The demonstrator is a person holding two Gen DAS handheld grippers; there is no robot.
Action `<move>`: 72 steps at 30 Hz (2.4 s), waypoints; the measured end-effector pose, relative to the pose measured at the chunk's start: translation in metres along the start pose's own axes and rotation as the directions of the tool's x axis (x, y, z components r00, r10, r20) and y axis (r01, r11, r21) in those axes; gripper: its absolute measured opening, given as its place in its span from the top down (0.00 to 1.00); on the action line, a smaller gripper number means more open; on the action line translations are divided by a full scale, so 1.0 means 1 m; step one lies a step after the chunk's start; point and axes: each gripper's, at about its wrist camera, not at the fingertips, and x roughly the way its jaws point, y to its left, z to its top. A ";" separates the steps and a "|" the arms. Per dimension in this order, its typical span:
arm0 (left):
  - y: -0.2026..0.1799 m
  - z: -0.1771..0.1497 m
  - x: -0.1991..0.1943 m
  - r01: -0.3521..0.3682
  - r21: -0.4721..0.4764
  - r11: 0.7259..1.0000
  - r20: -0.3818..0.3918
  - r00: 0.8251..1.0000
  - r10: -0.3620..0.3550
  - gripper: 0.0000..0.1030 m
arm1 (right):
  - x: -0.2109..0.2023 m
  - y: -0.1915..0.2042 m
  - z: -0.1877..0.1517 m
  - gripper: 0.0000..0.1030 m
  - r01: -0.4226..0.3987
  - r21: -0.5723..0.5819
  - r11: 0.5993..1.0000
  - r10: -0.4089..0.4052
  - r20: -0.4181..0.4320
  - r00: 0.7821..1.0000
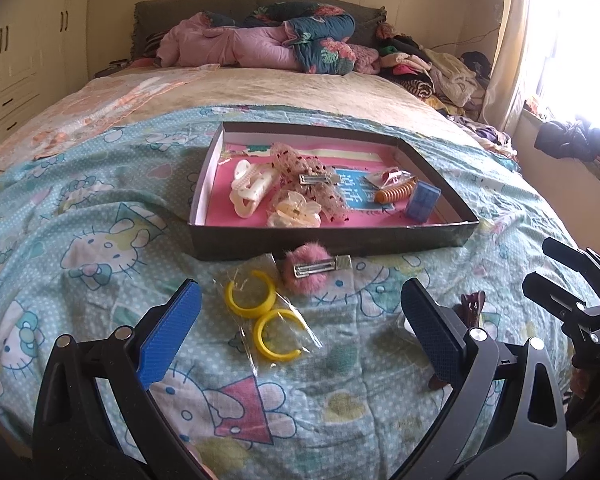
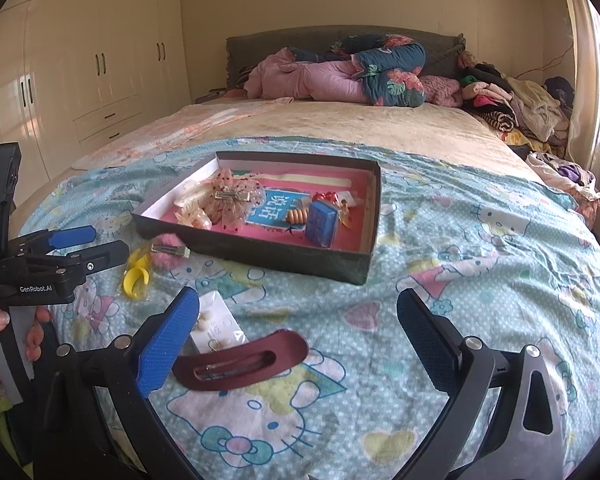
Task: Organize jewelry
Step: 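Grasp dark red claw clip with right tool while left tool grasps yellow hoop earring bag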
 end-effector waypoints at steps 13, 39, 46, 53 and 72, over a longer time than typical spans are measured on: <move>-0.014 -0.017 0.016 -0.007 0.025 1.000 -0.062 0.998 0.009 0.11 | 0.008 -0.007 -0.027 0.06 -0.016 0.013 1.000 0.017 -0.040 0.999; 0.019 -0.015 0.058 -0.030 -0.146 0.989 -0.137 0.991 0.010 0.11 | 0.049 0.002 -0.040 0.06 -0.138 0.147 0.979 0.161 -0.160 0.974; 0.012 -0.008 0.066 -0.060 -0.098 0.993 -0.131 0.990 0.046 0.60 | 0.061 0.000 -0.036 0.37 -0.180 0.257 0.949 0.226 -0.163 0.960; 0.009 -0.009 0.057 -0.025 -0.070 0.997 -0.114 0.993 0.017 0.63 | 0.059 -0.016 -0.029 0.73 -0.203 0.279 0.939 0.243 -0.118 0.963; 0.007 -0.012 0.017 0.042 -0.041 0.998 -0.068 0.997 -0.045 0.63 | 0.039 -0.030 -0.011 0.93 -0.252 0.260 0.932 0.280 -0.079 0.957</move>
